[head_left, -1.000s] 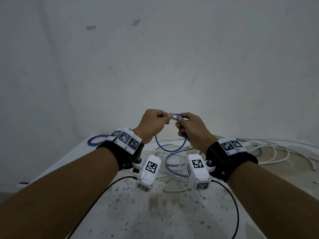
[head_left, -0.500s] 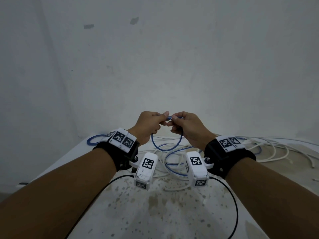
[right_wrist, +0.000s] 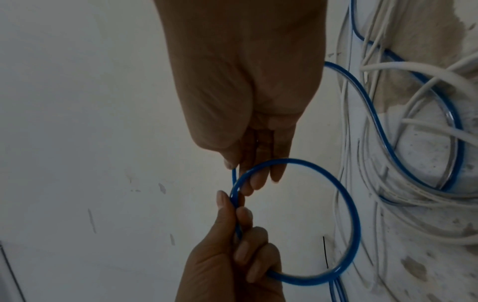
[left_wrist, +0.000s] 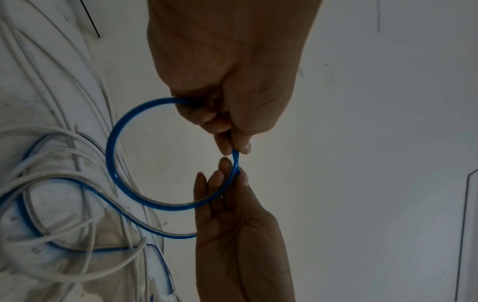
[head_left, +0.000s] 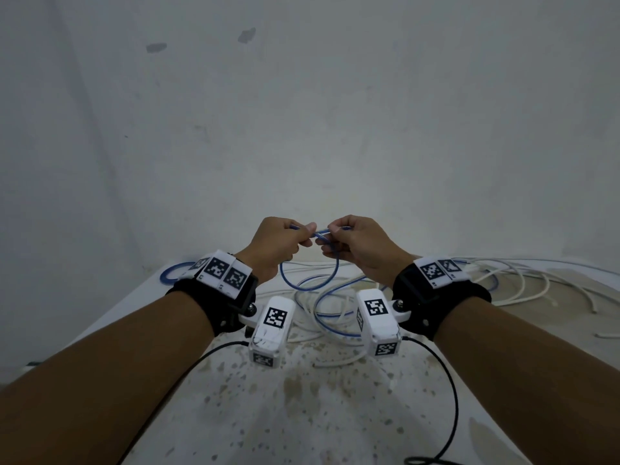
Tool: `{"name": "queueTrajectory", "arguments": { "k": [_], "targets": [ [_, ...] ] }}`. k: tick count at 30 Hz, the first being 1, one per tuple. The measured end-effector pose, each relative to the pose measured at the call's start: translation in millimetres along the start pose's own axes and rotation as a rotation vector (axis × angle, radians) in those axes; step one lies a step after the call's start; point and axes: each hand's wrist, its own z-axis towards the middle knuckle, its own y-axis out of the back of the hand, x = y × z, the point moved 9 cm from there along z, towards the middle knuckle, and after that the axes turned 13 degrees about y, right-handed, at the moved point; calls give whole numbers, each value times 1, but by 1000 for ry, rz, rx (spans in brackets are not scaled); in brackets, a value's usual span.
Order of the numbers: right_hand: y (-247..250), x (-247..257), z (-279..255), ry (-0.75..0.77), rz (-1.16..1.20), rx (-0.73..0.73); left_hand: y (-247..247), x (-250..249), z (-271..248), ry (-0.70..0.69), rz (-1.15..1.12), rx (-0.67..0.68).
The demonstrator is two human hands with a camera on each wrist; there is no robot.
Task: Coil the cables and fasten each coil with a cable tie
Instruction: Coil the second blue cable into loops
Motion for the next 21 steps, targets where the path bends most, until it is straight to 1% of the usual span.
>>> {"name": "queueTrajectory", "arguments": {
  "k": [5,9,12,18,19,20,21],
  "targets": [
    [-4,-2,-5,-26,-36,51,0,2,1,24,13,-6],
    [-5,0,-6,-39,-49,60,-1,-1,0,-5,86,25],
    [-8,0,-8,-50,-51,74,-2,-3,-2,0,112,51],
    [-11,0,-9,-64,-19,80,-1,-5,-5,-7,160,12],
    [-9,-2,-9,-78,-45,75,-1,-5,-6,-3,160,8],
    [-3,-3,-8,-78,-134,52,-1,-5,-7,4,157,5],
    [7,0,-6,-55,-316,9,-1,-4,-8,12,150,4]
  ]
}}
